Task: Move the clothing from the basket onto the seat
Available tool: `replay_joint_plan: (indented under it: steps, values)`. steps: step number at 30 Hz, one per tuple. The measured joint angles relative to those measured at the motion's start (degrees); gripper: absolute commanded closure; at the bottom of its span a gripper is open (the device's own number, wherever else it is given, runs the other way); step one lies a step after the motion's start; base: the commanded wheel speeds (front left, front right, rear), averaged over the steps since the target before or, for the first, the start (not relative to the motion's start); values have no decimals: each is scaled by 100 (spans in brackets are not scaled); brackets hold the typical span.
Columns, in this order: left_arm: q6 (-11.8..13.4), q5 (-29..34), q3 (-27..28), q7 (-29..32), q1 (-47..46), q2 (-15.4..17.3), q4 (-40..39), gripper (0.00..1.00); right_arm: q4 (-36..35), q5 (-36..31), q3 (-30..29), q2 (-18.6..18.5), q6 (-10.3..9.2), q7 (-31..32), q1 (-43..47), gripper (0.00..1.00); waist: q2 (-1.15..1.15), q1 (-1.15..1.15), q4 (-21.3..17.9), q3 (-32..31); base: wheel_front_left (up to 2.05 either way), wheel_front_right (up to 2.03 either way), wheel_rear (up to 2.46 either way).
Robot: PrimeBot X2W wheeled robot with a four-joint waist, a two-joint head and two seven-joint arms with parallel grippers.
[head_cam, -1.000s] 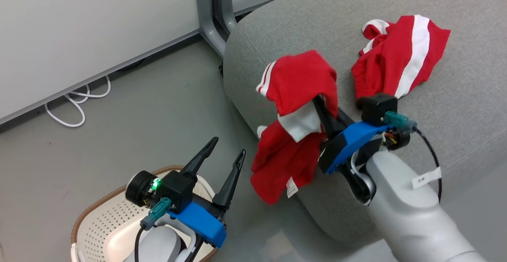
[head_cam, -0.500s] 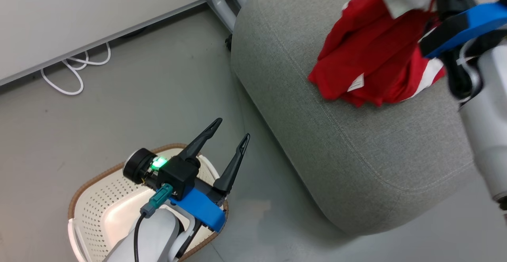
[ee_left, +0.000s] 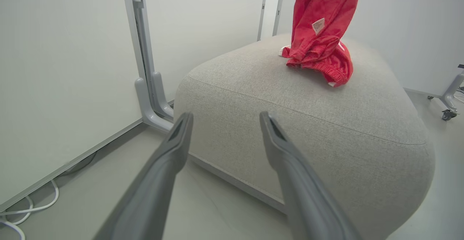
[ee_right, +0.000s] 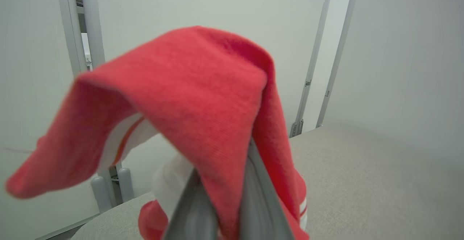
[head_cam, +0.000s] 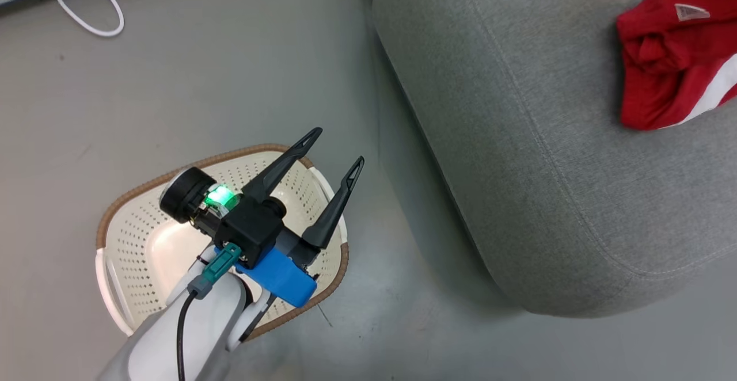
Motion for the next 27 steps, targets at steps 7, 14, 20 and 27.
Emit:
replay_joint_plan:
  steps: [7, 14, 20, 27]
  values:
    - [36, 108, 1, 97, -119, 225, -372, 0, 445, -146, -768, 202, 0, -134, 388, 100, 0, 1, 136, 585, 0, 0, 0]
    - [48, 143, -59, 255, -122, 327, -639, 0, 957, -419, -1367, 439, 0, -218, 715, 100, 0, 0, 215, 899, 0, 0, 0]
    - [82, 141, -63, 337, -125, 412, -754, 0, 1028, -725, -1640, 589, 0, -242, 728, 100, 0, 0, 222, 988, 0, 0, 0]
    - [122, 114, -75, 354, -125, 430, -778, 0, 944, -1054, -1768, 703, 0, -248, 721, 0, 0, 0, 219, 959, 0, 0, 0]
